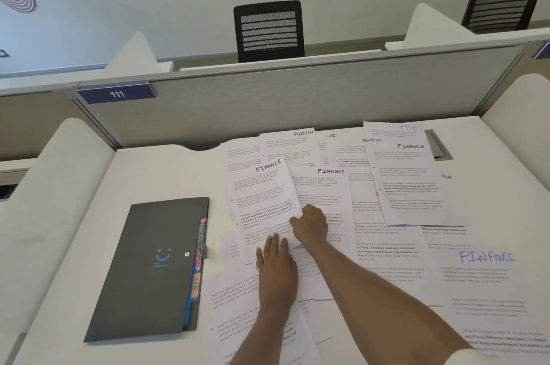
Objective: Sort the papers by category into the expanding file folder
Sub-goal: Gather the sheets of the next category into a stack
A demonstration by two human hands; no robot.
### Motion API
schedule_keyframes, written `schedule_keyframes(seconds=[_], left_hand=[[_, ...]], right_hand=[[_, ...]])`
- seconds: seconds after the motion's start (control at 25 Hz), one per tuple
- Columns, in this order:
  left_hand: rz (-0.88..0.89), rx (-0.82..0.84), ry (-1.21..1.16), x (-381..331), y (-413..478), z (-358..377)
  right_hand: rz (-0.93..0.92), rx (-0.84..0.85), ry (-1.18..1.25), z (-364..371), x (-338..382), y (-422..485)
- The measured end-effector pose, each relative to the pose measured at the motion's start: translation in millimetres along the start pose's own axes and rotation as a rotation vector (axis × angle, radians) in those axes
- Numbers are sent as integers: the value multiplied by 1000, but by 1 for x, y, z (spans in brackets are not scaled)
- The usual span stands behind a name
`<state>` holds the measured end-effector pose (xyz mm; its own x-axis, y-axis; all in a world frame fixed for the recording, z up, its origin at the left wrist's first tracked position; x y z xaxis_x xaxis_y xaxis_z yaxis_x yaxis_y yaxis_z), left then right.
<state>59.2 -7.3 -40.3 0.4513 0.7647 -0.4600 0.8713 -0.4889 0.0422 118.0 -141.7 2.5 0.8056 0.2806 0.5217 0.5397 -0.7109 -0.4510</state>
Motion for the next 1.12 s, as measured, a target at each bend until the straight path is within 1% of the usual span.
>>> schedule_keyframes(seconds=[0.08, 0.12, 0.2, 0.28, 0.4, 0.48, 0.56, 0.68, 0.72, 0.88, 0.96, 1.0, 1.12], left_hand=[[21, 19, 11, -1, 3, -4], [29, 9, 17, -1, 5, -7], [-2, -58, -20, 1, 9, -22], [-110, -163, -123, 8, 13, -43], [-326, -288, -354, 28, 17, -69], [-427, -331, -487, 40, 18, -77], [-544, -322, -622, 47, 19, -85], [-616, -345, -938, 55, 19, -81], [-630, -346, -1009, 55, 17, -79], [-646, -287, -1121, 51, 9, -69], [-649, -273, -1124, 50, 8, -64], [-651, -262, -1118, 52, 9, -60], [-655, -218, -1119, 55, 9, -50]], right_hand=[[-15, 11, 115, -1, -3, -1], [-21, -12, 165, -4, -4, -3], [-54, -52, 272, -12, -10, -9], [-75, -29, 376, -22, -22, -14], [-22, 106, 508, -35, -56, -15], [31, 192, 617, -42, -82, -19], [61, 247, 703, -48, -102, -25], [56, 308, 724, -56, -116, -37], [44, 316, 709, -57, -119, -39], [1, 342, 646, -61, -126, -37], [-19, 315, 606, -64, -126, -33], [-25, 264, 581, -66, -126, -30], [-24, 17, 511, -76, -122, -20]])
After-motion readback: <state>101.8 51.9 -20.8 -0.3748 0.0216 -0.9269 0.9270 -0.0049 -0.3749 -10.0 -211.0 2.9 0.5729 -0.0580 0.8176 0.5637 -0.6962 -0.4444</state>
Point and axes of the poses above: each hand's wrist, its own y-axis towards the middle knuckle, its own z-axis out of the palm, x = y × z, the point moved 2 cm from there along y, towards the middle knuckle, and after that the axes turned 11 degrees about z, right-handed, at the moved point
